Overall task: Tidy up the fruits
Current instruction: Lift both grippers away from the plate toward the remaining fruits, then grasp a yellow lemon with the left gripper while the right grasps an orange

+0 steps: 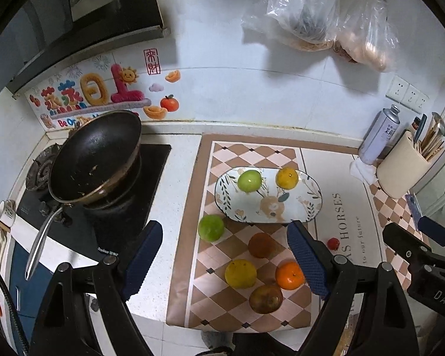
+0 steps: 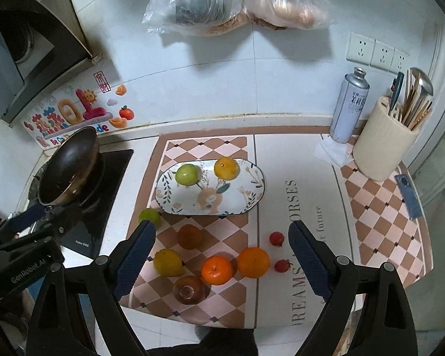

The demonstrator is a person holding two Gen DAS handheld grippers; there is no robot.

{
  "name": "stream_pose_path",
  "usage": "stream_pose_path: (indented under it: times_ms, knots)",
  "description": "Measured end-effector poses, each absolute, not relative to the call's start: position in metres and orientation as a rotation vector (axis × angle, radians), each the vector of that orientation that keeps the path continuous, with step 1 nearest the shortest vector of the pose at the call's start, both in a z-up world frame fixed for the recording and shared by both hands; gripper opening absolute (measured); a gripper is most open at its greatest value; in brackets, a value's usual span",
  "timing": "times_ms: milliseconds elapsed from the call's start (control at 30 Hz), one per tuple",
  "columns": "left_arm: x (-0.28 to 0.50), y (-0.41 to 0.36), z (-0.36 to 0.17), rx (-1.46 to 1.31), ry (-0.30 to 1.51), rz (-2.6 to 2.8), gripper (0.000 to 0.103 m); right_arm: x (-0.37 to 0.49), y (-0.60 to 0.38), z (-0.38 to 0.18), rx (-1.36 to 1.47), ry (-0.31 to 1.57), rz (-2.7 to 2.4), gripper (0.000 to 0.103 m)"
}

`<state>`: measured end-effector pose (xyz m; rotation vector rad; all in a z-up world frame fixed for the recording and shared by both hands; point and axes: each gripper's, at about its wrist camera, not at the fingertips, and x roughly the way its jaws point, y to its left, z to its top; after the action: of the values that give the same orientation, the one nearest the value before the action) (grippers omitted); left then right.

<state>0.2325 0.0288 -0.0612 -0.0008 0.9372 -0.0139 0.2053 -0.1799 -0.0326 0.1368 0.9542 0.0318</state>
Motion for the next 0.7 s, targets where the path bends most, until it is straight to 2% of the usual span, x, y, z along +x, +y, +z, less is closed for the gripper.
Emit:
stream_pose_path:
  times_ms: [133, 200, 500, 700]
  knots:
    - [0.240, 0.030, -0.077, -0.006, 0.992, -0.026, 0.086, 0.217, -0.194, -0.063, 0.192, 1.034, 0.026, 0.093]
    - [0.248, 0.032, -0.093, -0.009, 1.052, -0.024, 0.103, 0.227, -0.205, -0.093, 0.232, 1.105, 0.012, 0.093]
    - [0.280, 0.038, -0.202, -0.026, 1.335, 0.024, 0.102, 0.261, -0.248, -0.230, 0.391, 1.363, -0.042, 0.092]
    - [0.293, 0.022, -0.268, -0.039, 1.505, -0.015, 0.102, 0.266, -0.257, -0.268, 0.431, 1.425, -0.043, 0.090]
